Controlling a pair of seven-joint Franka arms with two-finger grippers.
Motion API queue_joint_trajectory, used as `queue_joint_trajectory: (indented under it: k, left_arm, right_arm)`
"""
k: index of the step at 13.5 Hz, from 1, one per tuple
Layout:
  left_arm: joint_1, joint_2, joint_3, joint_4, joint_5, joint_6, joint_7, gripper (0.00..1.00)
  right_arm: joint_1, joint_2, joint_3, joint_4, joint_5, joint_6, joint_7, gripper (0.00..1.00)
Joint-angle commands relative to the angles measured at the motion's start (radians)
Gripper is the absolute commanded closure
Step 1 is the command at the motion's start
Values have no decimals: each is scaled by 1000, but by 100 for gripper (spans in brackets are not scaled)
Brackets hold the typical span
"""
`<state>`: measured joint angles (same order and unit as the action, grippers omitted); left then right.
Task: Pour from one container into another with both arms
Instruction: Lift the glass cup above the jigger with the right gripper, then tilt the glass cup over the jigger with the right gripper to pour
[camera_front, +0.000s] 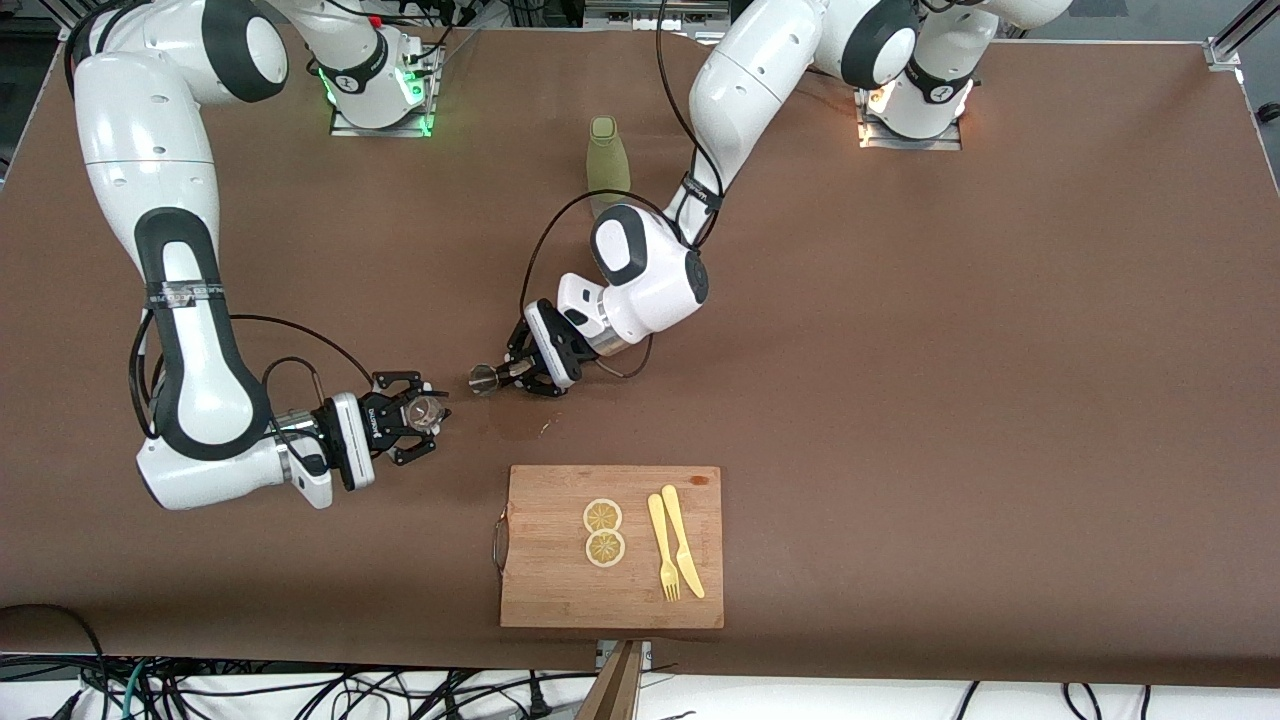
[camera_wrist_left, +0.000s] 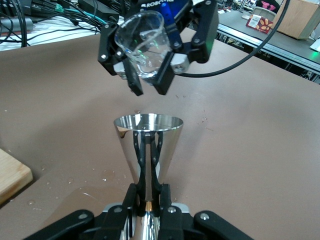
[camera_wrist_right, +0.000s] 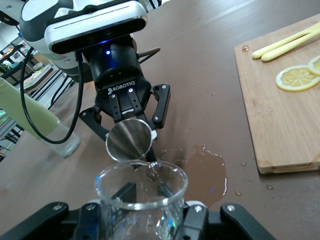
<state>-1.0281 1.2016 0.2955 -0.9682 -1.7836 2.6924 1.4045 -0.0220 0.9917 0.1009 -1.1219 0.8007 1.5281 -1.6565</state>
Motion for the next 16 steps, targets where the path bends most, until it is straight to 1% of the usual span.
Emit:
queue_joint_trajectory:
  k: [1,3,6,11,16]
  left_arm:
    - [-10,29,22,48,-30,15,-22,100]
    - [-10,29,22,48,-30,15,-22,100]
    - [-7,27,22,48,-30,15,-22,100]
    - [-4,29,22,54,-30,15,-22,100]
    - [-4,29,22,54,-30,15,-22,100]
  right_arm:
    - [-9,8,16,28,-50,-43,37,70]
    - [-9,8,25,46,-80,-69,47,70]
    - [-9,10,62,47,-129,-74,73,70]
    - [10,12,68,48,-152,-52,101,70]
    - [11,13,101,59,-176,-33,144,70]
